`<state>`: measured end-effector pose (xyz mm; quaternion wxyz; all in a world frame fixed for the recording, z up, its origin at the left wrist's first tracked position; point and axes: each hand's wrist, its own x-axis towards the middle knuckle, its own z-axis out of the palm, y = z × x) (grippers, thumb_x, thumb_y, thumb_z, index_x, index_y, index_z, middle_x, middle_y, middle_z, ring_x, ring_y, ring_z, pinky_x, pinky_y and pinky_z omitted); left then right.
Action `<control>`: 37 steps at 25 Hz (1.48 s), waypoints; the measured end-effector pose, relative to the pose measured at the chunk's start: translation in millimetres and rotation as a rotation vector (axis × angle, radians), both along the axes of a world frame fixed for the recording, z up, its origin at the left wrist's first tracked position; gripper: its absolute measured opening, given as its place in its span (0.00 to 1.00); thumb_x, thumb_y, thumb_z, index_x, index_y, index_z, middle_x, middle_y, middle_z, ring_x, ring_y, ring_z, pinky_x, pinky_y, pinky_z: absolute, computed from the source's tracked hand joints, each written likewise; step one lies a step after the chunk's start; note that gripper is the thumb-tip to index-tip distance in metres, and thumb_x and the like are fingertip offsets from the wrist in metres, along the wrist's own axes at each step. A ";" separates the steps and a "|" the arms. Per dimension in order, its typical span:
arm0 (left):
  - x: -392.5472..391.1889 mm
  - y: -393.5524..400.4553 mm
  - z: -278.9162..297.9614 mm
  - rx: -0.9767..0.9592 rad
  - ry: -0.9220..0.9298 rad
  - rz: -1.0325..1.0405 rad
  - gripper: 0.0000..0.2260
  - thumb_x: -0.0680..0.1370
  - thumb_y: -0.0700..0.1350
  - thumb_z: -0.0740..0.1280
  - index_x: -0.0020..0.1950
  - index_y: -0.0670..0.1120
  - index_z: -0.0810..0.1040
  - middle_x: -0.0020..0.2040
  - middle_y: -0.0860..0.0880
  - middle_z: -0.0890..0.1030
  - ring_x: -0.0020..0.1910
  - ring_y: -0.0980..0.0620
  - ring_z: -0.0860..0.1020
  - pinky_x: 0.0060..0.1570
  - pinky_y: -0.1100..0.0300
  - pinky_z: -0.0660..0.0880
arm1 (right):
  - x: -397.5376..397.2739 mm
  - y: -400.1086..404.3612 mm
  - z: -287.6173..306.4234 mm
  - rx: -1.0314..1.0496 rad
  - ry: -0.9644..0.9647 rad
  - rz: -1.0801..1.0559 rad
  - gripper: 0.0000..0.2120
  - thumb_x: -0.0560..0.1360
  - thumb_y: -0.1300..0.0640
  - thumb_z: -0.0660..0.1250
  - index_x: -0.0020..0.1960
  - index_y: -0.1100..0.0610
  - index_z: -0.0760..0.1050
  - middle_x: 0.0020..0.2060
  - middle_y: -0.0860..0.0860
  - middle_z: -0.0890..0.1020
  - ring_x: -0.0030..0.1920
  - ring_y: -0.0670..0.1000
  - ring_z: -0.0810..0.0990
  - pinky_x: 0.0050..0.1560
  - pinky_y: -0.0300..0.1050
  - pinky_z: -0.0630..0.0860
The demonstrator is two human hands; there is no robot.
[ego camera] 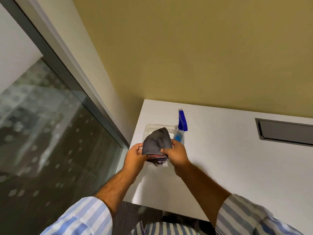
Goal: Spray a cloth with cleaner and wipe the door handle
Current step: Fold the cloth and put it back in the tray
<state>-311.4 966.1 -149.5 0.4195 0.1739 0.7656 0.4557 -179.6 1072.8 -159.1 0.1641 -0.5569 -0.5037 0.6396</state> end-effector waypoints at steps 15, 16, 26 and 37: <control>-36.2 56.5 -57.9 -0.367 0.528 -0.490 0.14 0.84 0.52 0.71 0.67 0.49 0.77 0.59 0.51 0.83 0.51 0.53 0.79 0.58 0.59 0.79 | -35.8 20.4 -23.1 0.296 -0.508 0.586 0.16 0.83 0.52 0.67 0.66 0.58 0.77 0.60 0.56 0.81 0.59 0.55 0.82 0.64 0.51 0.82; -34.5 55.5 -59.4 -0.411 0.531 -0.548 0.14 0.85 0.52 0.70 0.68 0.49 0.77 0.61 0.49 0.84 0.53 0.52 0.80 0.61 0.57 0.79 | -34.1 19.1 -24.1 0.300 -0.548 0.661 0.15 0.83 0.51 0.67 0.65 0.58 0.78 0.59 0.56 0.81 0.57 0.55 0.83 0.63 0.50 0.83; -25.5 51.8 -70.7 -0.669 0.854 -0.928 0.27 0.86 0.48 0.67 0.84 0.47 0.63 0.78 0.47 0.75 0.68 0.44 0.81 0.69 0.50 0.78 | -32.9 10.3 -40.1 0.485 -0.763 1.029 0.22 0.81 0.50 0.69 0.72 0.54 0.72 0.70 0.53 0.79 0.70 0.57 0.78 0.83 0.61 0.59; -26.6 31.3 -38.5 -0.457 0.903 -0.720 0.30 0.82 0.53 0.72 0.83 0.52 0.67 0.83 0.51 0.68 0.72 0.44 0.78 0.69 0.48 0.79 | -28.5 10.8 -21.8 0.669 -0.587 0.988 0.26 0.82 0.44 0.69 0.77 0.51 0.71 0.75 0.50 0.76 0.70 0.54 0.79 0.72 0.52 0.77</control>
